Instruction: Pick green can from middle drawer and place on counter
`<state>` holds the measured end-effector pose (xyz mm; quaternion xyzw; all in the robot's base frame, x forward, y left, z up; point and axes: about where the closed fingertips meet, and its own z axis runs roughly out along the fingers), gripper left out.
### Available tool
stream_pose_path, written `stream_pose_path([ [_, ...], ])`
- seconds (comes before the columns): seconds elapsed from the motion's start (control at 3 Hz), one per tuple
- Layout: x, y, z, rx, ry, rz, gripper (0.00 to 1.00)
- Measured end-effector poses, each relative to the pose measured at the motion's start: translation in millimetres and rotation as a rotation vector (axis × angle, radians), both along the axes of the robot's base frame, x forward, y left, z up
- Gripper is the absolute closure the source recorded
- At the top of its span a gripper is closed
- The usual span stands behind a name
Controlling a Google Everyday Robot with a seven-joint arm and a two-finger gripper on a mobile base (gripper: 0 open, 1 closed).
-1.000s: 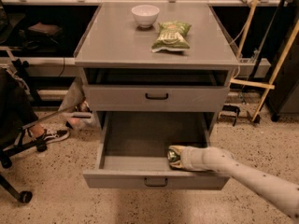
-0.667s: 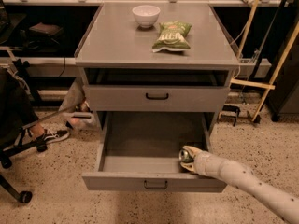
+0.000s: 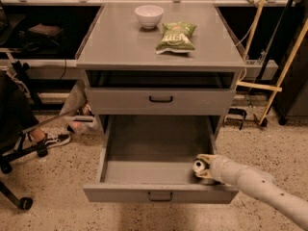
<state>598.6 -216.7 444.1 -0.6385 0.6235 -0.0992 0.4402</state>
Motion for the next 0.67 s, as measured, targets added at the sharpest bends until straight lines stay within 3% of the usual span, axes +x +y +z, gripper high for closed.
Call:
stream_pose_path([
  [0.33,9.5,-7.1,36.7,-0.036,-0.052,-0.005,1.0],
  [0.67,9.4,-7.1,36.6,-0.036,-0.052,-0.005,1.0],
])
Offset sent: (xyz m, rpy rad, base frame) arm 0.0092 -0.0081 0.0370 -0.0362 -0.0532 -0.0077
